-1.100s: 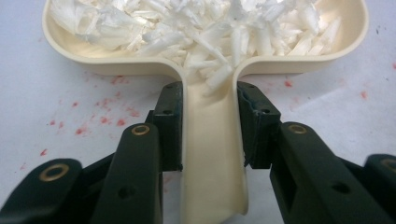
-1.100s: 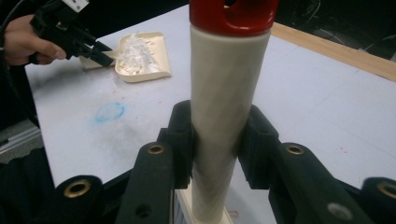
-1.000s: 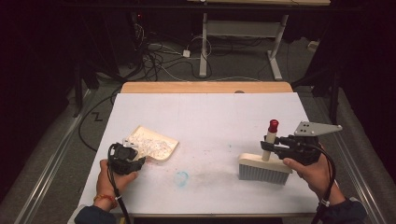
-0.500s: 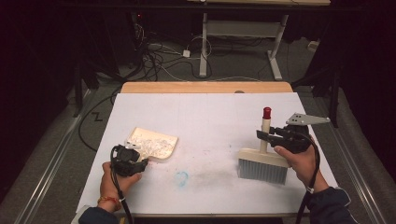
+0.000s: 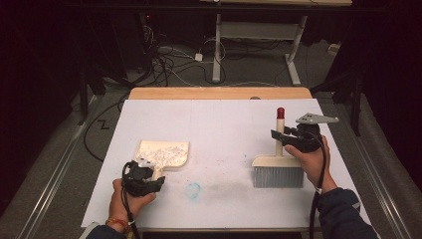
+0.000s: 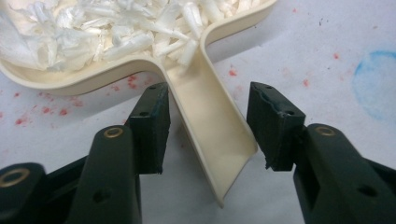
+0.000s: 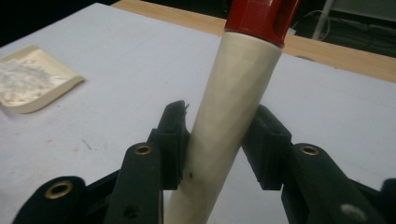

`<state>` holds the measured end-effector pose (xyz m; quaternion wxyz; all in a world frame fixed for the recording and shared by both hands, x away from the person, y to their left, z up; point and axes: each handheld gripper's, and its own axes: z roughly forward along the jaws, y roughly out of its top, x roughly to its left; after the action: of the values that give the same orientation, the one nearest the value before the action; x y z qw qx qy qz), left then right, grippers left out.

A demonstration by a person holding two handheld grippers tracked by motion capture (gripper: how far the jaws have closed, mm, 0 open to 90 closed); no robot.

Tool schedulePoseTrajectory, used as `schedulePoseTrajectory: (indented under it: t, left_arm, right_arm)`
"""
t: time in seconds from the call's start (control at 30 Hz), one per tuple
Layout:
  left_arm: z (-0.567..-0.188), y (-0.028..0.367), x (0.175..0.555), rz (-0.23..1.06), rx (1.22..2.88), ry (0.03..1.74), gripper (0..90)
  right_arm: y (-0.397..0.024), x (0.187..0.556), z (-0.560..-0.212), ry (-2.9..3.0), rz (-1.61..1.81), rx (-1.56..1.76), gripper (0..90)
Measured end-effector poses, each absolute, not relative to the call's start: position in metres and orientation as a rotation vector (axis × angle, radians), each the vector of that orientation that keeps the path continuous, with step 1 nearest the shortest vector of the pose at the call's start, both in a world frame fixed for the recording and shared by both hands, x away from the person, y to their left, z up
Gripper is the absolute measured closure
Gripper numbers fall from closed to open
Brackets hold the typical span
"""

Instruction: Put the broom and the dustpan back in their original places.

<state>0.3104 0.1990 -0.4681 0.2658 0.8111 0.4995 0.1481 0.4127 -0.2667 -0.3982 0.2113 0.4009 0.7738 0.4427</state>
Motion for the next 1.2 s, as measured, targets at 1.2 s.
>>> schedulePoseTrajectory:
  t: [1.2]
  left_arm:
    - [-0.468,0.192,0.277,0.644,2.101,1.026,21.7]
  right_arm:
    - [-0.258,0.410,-0.406,1.966,1.138,1.075,35.3]
